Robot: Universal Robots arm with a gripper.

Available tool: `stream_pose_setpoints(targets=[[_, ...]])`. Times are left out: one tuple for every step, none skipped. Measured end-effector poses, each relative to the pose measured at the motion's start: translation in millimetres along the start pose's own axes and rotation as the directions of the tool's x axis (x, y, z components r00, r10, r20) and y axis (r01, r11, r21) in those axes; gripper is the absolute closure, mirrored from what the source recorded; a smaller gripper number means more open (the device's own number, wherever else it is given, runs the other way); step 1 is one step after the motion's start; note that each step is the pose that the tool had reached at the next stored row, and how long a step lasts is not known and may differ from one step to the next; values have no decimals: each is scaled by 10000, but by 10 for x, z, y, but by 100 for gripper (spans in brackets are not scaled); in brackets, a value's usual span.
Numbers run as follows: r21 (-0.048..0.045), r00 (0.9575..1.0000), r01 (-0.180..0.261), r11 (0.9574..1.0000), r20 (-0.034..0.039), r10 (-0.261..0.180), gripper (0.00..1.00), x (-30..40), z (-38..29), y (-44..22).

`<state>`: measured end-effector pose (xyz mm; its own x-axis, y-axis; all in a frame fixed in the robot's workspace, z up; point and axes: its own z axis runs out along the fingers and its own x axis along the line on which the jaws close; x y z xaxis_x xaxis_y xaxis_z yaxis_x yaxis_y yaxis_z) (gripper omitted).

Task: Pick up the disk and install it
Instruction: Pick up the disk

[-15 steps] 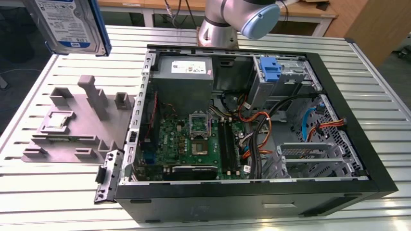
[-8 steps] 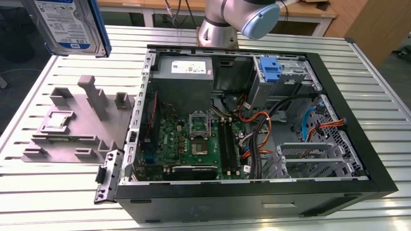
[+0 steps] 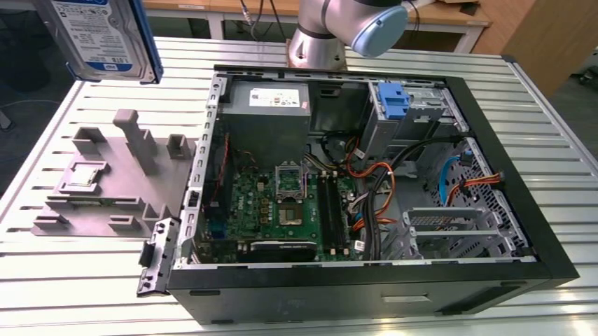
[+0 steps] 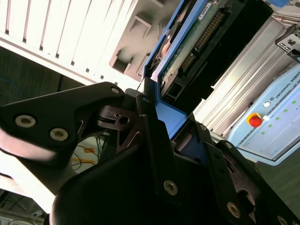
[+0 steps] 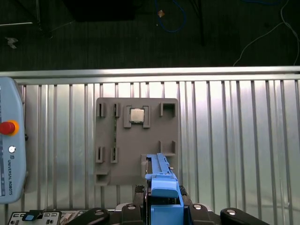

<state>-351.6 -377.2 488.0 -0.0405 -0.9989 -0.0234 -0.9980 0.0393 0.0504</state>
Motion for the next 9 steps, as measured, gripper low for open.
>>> stream_pose_setpoints(targets=[[-1,10000,0,10000,-1,0,64,0,-1,-4],[0,10000,-1,10000,0,1,64,0,-1,-9],[1,10000,0,10000,0,0,64,0,0,-14],[0,10000,0,10000,0,0,64,-1,-1,-20],[0,10000,0,10000,0,0,64,-1,-1,-25],[0,10000,-1,10000,0,1,64,-1,-1,-30],[0,10000,-1,10000,0,1,64,-1,-2,-35],[-1,10000,-1,10000,0,1,64,-2,-2,-39],[-1,10000,-1,10000,0,1,64,-2,-2,-42]])
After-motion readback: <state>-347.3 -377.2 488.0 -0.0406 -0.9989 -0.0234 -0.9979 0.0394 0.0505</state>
